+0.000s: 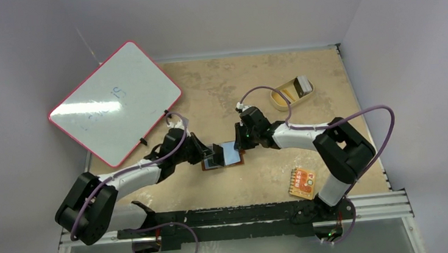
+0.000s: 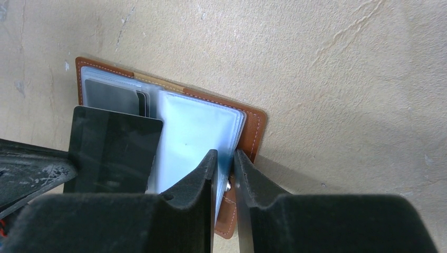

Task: Put the credit cards into the card holder
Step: Insert the credit card into the card holder.

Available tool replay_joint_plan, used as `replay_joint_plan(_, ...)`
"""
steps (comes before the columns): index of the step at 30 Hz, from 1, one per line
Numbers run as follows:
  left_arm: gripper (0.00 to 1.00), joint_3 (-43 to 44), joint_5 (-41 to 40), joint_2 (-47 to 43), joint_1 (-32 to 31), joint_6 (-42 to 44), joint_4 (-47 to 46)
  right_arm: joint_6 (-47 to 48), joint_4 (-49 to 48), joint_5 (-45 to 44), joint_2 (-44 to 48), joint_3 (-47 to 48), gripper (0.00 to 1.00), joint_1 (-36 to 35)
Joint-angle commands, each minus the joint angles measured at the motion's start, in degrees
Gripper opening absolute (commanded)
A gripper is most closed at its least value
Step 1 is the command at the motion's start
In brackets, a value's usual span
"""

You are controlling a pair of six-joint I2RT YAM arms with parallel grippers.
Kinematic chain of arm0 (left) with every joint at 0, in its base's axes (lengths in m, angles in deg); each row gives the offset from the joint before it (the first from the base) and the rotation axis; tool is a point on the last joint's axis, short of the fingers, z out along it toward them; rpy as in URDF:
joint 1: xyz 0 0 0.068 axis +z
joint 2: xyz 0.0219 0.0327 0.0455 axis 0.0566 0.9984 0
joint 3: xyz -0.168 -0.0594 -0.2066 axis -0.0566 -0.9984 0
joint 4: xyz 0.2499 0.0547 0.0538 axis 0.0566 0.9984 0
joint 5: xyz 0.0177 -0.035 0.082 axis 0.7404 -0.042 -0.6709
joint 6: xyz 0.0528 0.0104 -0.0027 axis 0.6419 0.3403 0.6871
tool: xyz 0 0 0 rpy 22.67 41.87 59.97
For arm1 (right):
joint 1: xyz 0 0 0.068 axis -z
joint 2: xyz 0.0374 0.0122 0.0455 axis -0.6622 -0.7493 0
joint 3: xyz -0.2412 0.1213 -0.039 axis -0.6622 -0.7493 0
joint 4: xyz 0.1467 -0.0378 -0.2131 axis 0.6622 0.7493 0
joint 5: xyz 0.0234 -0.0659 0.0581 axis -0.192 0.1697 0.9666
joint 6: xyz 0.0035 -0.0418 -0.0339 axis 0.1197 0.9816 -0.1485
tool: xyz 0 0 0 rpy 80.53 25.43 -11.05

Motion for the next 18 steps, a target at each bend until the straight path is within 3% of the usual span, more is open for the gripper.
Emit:
replay_joint_plan(1,0.0,-0.7,-1.2,1.6,0.0,0.3,-4.8,-0.3,0.8,0.4,0.6,-1.6,0.2,-0.5)
replay_joint_plan(12,0.0,-3.7,-4.5,6.2,-0.1,0.4,-8.1,-1.0,-0.3,1.0,0.7,-2.8,0.2,-0.5)
replay_joint_plan(18,0.0,-6.0,-5.4,10.1,-0.1,-1.8,-15.2,-1.1,-0.5,0.7,0.8,-3.2,0.2,-0.5)
